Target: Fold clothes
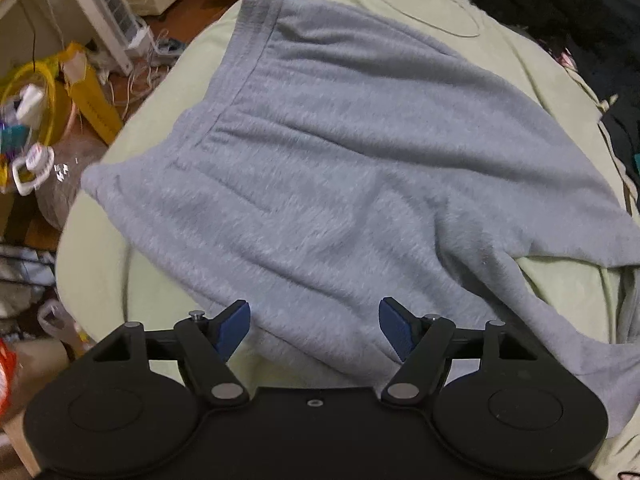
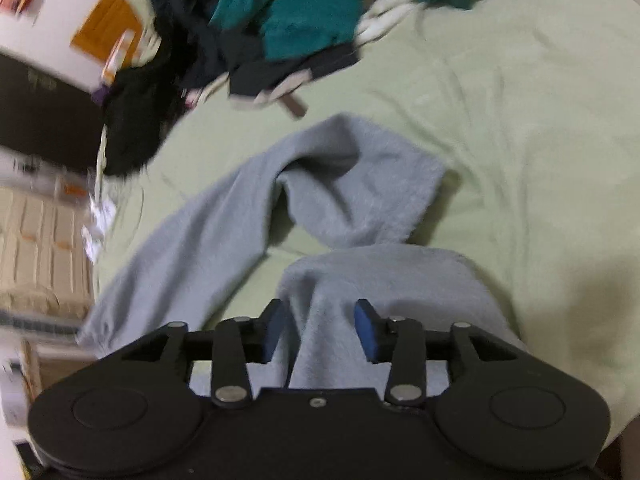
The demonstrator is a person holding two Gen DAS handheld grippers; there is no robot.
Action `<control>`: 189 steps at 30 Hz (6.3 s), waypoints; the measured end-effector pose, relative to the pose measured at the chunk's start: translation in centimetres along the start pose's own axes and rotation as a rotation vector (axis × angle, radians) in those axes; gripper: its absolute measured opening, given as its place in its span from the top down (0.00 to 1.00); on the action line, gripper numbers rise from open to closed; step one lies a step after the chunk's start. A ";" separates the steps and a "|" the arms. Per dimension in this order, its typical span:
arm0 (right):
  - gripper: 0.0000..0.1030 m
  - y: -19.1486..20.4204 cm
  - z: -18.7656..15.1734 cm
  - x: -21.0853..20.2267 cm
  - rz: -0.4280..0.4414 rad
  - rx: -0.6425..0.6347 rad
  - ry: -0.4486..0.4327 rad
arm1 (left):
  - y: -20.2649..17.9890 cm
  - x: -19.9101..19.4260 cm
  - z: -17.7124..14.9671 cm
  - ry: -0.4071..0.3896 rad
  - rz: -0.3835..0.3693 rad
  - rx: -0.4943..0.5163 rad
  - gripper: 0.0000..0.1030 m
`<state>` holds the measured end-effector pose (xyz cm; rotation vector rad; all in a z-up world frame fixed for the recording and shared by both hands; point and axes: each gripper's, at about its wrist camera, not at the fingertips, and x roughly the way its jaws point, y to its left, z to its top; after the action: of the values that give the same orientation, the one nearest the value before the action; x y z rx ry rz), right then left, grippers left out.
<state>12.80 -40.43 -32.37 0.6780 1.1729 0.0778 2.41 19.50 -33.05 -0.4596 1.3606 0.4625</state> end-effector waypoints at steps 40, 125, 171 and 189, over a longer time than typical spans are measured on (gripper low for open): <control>0.87 -10.0 -3.2 -1.7 0.092 0.464 -0.119 | 7.1 2.9 0.5 -0.021 -0.061 -0.438 0.94; 0.17 2.1 -16.0 -12.1 -0.556 0.231 -0.264 | 24.0 8.8 7.2 0.011 -0.127 -0.169 0.65; 0.67 -14.2 -0.6 -2.0 0.042 -0.056 0.197 | 3.1 -5.8 -0.3 -0.095 0.137 -0.409 0.28; 0.36 -16.7 -4.6 -2.5 -0.145 -0.169 0.208 | 0.8 -5.1 0.3 -0.065 0.144 -0.332 0.27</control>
<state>3.04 -52.70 -40.13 0.4418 1.3950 0.1256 1.43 20.08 -27.96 -0.6144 1.2626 0.8217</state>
